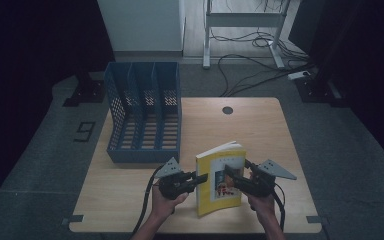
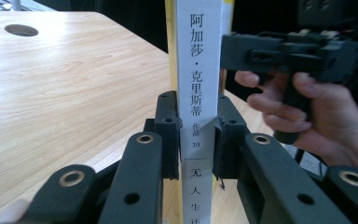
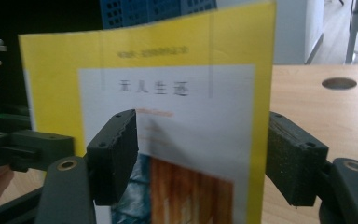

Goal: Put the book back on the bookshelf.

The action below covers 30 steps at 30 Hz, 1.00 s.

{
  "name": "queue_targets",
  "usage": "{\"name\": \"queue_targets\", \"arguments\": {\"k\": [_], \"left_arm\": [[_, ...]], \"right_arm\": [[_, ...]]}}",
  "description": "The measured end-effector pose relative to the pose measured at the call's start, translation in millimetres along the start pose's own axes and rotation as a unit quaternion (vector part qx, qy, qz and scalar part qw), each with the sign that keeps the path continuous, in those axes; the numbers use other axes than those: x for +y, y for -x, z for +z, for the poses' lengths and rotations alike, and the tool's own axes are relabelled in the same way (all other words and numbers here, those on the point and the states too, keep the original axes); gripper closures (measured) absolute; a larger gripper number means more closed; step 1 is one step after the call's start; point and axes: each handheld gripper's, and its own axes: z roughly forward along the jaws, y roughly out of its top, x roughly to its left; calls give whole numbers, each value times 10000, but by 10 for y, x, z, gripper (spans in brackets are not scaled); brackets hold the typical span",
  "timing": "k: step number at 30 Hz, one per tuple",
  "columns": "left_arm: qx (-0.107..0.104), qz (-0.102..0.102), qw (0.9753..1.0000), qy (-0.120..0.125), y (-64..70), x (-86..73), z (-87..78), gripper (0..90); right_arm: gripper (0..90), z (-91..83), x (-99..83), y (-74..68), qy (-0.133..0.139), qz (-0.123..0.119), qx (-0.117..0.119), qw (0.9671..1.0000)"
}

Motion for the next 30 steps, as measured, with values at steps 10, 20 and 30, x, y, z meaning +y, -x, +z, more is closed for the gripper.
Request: {"name": "queue_targets", "arguments": {"k": [10, 20, 30], "left_arm": [[-130, -87, 9999, 15, -19, -17, -15, 743], [-111, -6, 9999, -18, 43, 44, -24, 734], [-64, 6, 10000, -32, 45, 38, -33, 748]], "right_arm": [[321, 8, -18, -1, 30, -41, 81, 10000], [336, -1, -17, -6, 45, -48, 183, 9998], [314, 14, -19, 29, -90, 43, 287, 9995]]}}
